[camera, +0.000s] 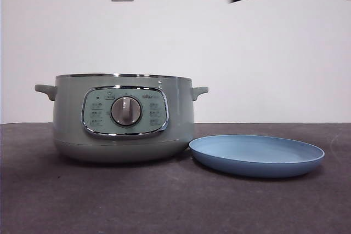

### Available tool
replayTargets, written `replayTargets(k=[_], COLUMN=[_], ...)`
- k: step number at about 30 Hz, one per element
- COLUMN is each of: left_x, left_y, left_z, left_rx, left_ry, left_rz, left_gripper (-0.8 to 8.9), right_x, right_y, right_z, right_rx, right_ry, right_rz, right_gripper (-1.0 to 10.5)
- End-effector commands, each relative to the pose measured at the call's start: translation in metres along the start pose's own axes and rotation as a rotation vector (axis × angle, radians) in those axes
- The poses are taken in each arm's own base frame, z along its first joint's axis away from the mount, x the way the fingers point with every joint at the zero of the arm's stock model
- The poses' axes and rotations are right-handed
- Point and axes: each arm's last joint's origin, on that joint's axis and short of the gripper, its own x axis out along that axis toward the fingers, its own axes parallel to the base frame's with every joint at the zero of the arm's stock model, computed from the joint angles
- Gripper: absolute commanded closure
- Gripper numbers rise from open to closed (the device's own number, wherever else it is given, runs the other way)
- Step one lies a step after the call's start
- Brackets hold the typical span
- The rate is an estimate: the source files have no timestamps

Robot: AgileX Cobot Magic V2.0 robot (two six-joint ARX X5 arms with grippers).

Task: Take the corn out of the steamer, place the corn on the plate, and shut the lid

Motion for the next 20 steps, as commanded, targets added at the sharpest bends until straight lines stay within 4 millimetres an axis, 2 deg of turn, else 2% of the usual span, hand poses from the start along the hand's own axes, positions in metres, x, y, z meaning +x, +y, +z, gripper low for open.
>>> replayTargets(k=[1,8,12,16,20], left_x=[-0.005,-0.005,-0.005,-0.005,-0.005], left_y=[0.000,0.000,0.000,0.000,-0.001], left_z=[0.004,0.004,0.004,0.004,0.003], left_rx=[-0.007,-0.006,-0.006,-0.006,-0.006], left_ry=[-0.053,-0.054,-0.054,-0.053,-0.039], left_rz=[0.001,0.001,0.001,-0.006,-0.028], left_gripper=[8.21,8.21,8.21,8.22,8.22], right_x=[0.033,0.100,0.133,0.169,0.208], right_y=[0.003,0.009,0.009,0.002,-0.010], right_z=[0.008,0.036,0.044,0.042,0.024], right_rx=[-0.006,-0.050,-0.096,-0.119,-0.132], right_ry=[0.038,0.060,0.062,0.084,0.126], right_rz=[0.004,-0.006,-0.047,-0.093,-0.131], right_gripper=[3.4,3.4,3.4,3.4,3.4])
